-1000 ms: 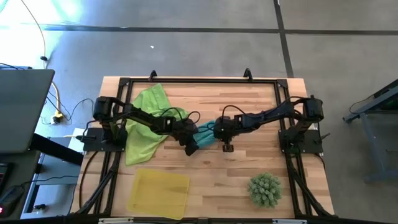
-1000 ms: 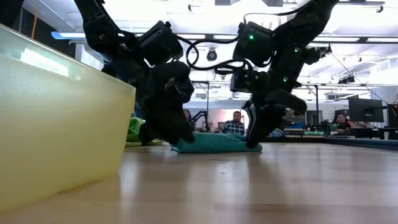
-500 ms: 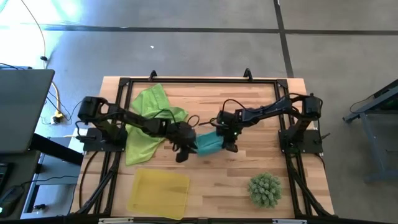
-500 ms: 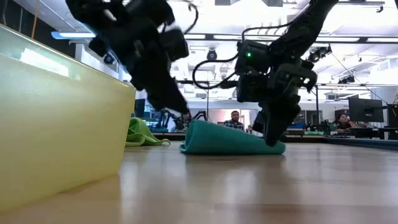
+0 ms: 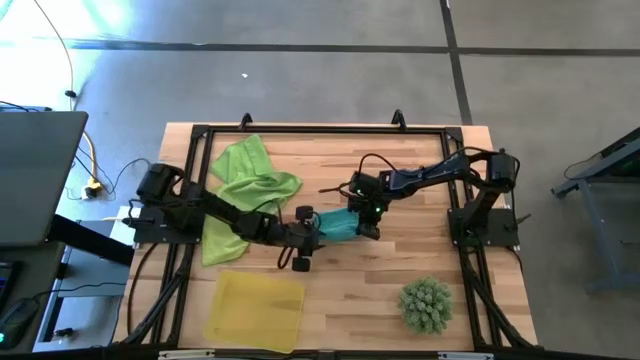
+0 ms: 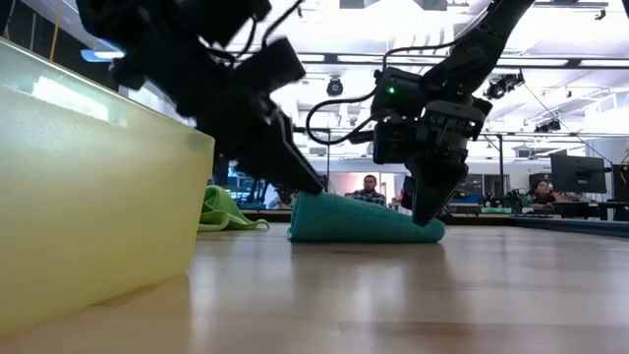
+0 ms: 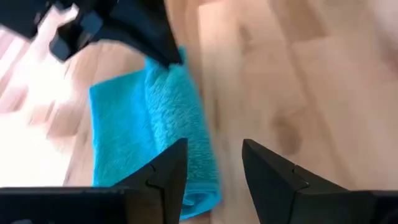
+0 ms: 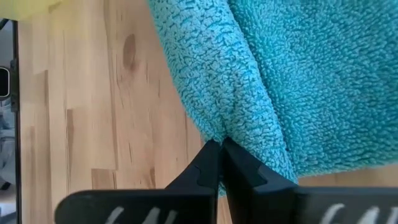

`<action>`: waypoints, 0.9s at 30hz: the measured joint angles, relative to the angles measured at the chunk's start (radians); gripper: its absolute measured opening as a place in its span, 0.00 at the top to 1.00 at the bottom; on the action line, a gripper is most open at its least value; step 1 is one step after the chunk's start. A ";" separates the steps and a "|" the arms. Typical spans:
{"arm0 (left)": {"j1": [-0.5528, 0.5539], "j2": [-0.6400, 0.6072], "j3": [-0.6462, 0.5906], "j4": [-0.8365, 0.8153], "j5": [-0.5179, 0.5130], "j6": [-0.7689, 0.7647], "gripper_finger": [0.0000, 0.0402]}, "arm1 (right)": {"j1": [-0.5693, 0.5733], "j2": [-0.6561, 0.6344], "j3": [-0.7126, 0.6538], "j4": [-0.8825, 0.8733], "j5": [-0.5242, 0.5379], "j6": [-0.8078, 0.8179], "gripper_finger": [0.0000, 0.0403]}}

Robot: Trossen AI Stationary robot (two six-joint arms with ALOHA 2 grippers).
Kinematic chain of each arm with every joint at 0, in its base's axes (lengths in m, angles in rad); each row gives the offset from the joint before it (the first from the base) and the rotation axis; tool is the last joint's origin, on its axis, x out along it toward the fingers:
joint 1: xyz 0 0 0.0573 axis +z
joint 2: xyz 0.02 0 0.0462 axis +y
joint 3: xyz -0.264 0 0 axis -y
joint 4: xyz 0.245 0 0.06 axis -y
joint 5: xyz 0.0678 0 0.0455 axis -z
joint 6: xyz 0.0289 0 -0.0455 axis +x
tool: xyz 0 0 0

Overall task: Roll microfiber towels into tight, uniform cylinder then place into a basket
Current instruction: Roll the blue microfiber towel

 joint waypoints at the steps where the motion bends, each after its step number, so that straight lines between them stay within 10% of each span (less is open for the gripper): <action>1: 0.001 0.013 0.002 0.001 -0.009 0.000 0.63 | 0.000 0.000 0.000 0.002 0.000 0.002 1.00; 17: 0.041 0.090 0.026 -0.131 -0.019 -0.292 0.63 | -0.002 -0.003 0.019 -0.013 0.000 -0.103 0.85; 27: 0.050 0.089 0.026 -0.133 0.029 -0.437 0.63 | 0.000 -0.005 0.292 -0.506 0.058 -0.395 0.61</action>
